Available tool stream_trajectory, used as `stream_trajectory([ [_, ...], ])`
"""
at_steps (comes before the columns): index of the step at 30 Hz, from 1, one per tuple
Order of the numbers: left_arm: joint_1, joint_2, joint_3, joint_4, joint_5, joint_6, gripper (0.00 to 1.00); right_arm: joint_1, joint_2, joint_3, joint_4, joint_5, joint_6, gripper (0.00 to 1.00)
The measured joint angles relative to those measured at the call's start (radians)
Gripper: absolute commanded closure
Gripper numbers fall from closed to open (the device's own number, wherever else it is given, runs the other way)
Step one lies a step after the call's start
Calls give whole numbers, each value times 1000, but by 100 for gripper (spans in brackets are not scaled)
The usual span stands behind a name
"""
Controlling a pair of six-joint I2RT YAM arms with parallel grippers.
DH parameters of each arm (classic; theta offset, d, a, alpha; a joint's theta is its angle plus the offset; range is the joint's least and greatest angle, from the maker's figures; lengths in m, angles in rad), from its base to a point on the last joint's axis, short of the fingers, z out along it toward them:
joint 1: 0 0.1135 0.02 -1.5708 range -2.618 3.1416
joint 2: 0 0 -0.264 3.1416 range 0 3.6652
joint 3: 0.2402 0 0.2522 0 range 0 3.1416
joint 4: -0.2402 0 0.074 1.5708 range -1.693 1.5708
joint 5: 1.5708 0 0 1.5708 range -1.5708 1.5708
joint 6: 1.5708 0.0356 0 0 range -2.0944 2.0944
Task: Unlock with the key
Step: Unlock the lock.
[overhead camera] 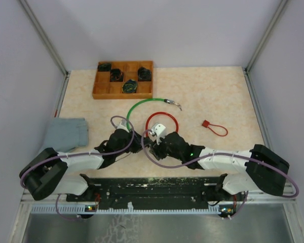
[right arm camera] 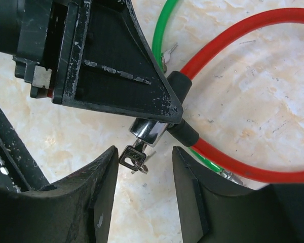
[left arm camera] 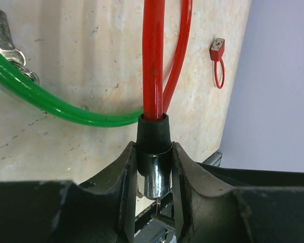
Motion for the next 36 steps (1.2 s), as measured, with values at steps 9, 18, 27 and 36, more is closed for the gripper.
stream_trajectory([
  [9, 1, 0, 6, -24, -10, -23, 100, 5, 29, 20, -2, -2, 29, 53],
  [18, 1, 0, 11, -6, -10, -48, 100, -11, -2, 33, -55, -24, 167, 48],
  [27, 2, -5, -30, 62, -16, -75, 100, -218, -171, -137, 116, -217, 491, 51],
  [36, 2, -6, -71, 175, -17, -100, 100, -255, -53, -232, 381, -374, 737, 53],
])
